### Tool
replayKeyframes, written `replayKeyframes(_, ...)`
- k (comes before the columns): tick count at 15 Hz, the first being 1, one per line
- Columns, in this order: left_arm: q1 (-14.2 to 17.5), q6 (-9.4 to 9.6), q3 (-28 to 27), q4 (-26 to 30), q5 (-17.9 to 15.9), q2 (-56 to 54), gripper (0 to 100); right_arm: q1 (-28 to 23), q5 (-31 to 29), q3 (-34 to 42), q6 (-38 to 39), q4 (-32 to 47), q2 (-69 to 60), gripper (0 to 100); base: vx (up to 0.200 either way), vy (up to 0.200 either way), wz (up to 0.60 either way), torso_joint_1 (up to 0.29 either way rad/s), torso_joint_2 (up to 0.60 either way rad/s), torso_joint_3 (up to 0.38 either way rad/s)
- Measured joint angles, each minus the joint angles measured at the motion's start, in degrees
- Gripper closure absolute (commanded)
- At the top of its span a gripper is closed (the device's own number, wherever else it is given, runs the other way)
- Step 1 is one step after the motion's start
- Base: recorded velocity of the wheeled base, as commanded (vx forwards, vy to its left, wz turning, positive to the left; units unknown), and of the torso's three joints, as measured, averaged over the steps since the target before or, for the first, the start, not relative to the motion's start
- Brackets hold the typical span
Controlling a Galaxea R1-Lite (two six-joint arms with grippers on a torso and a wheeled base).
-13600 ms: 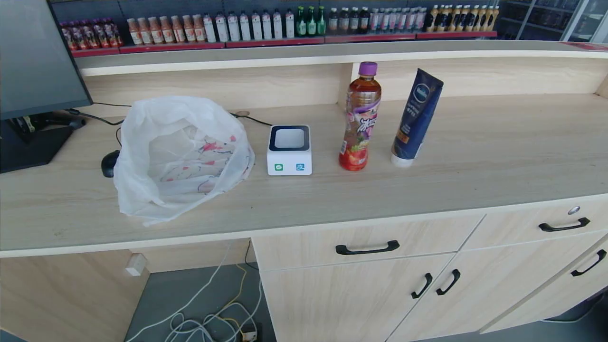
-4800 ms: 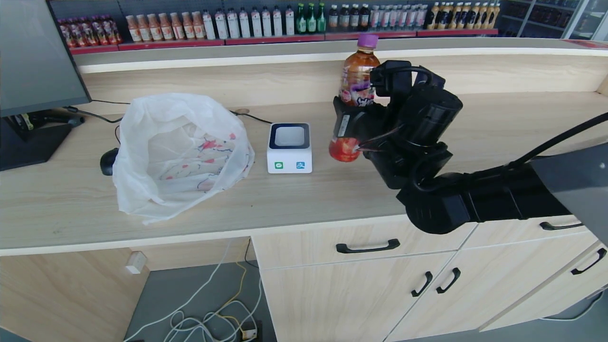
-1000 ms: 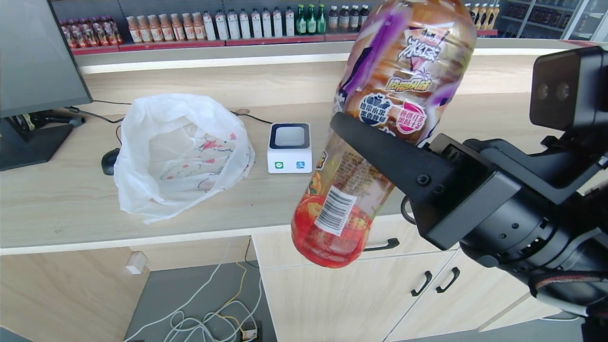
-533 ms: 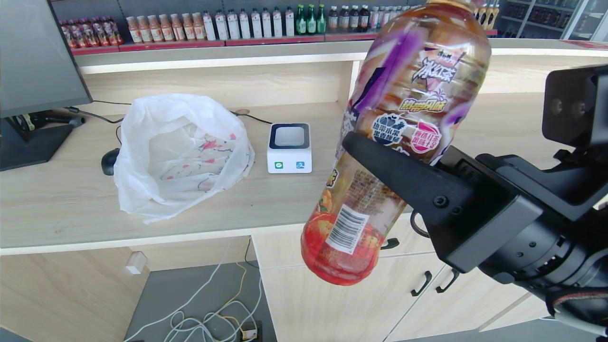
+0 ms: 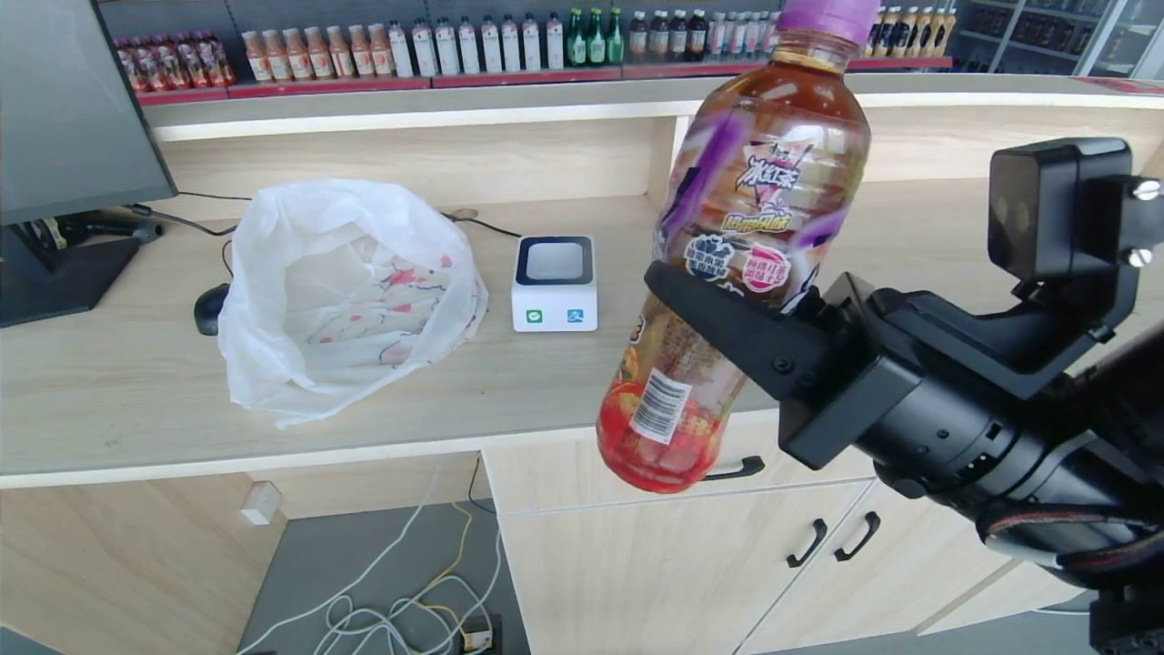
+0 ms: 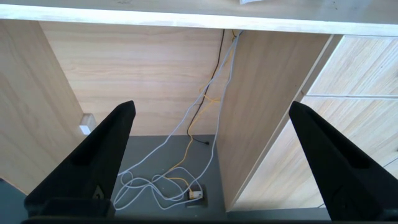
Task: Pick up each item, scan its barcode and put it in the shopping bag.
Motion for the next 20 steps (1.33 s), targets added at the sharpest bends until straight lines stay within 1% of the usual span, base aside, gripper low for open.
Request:
replayKeyframes(2, 0.0, 0.00, 0.0, 0.0, 0.0, 0.0, 0, -1.7, -3.2, -1.4, -2.6, 2.2, 0.5, 100, 0.000, 0.000, 0.00, 0.000, 0.00, 0.000)
replayKeyframes(3, 0.0, 0.00, 0.0, 0.0, 0.0, 0.0, 0, -2.0, -8.9, -2.2, -3.4, 3.3, 0.7, 100, 0.000, 0.000, 0.00, 0.000, 0.00, 0.000)
replayKeyframes(5, 0.0, 0.00, 0.0, 0.0, 0.0, 0.0, 0, -2.6, -26.3, -5.8, -4.4, 6.9, 1.0, 100, 0.000, 0.000, 0.00, 0.000, 0.00, 0.000)
replayKeyframes(6, 0.0, 0.00, 0.0, 0.0, 0.0, 0.0, 0, -3.1, -32.0, -8.3, -4.8, 9.6, 1.2, 100, 0.000, 0.000, 0.00, 0.000, 0.00, 0.000)
replayKeyframes(7, 0.0, -0.02, 0.0, 0.0, 0.0, 0.0, 0, -4.2, -34.8, -10.7, -6.7, 10.7, 1.4, 100, 0.000, 0.000, 0.00, 0.000, 0.00, 0.000)
replayKeyframes(8, 0.0, 0.00, 0.0, 0.0, 0.0, 0.0, 0, -5.5, -33.5, -12.4, -9.4, 11.1, 1.7, 100, 0.000, 0.000, 0.00, 0.000, 0.00, 0.000)
replayKeyframes(9, 0.0, 0.00, 0.0, 0.0, 0.0, 0.0, 0, -6.3, -32.3, -12.8, -10.4, 10.8, 2.0, 100, 0.000, 0.000, 0.00, 0.000, 0.00, 0.000)
replayKeyframes(12, 0.0, -0.02, 0.0, 0.0, 0.0, 0.0, 0, -7.1, -30.6, -8.5, -10.8, 8.6, 3.0, 100, 0.000, 0.000, 0.00, 0.000, 0.00, 0.000)
replayKeyframes(13, 0.0, -0.02, 0.0, 0.0, 0.0, 0.0, 0, -7.7, -29.4, -8.8, -10.6, 8.9, 3.3, 100, 0.000, 0.000, 0.00, 0.000, 0.00, 0.000)
replayKeyframes(16, 0.0, 0.00, 0.0, 0.0, 0.0, 0.0, 0, -9.3, -23.8, -16.2, -10.4, 11.4, 4.4, 100, 0.000, 0.000, 0.00, 0.000, 0.00, 0.000)
replayKeyframes(17, 0.0, 0.00, 0.0, 0.0, 0.0, 0.0, 0, -9.5, -22.7, -16.7, -10.3, 11.6, 4.7, 100, 0.000, 0.000, 0.00, 0.000, 0.00, 0.000)
replayKeyframes(18, 0.0, -0.02, 0.0, 0.0, 0.0, 0.0, 0, -9.8, -22.0, -15.4, -10.0, 10.9, 4.9, 100, 0.000, 0.000, 0.00, 0.000, 0.00, 0.000)
replayKeyframes(20, 0.0, 0.00, 0.0, 0.0, 0.0, 0.0, 0, -10.5, -21.5, -14.2, -9.2, 8.2, 5.8, 100, 0.000, 0.000, 0.00, 0.000, 0.00, 0.000)
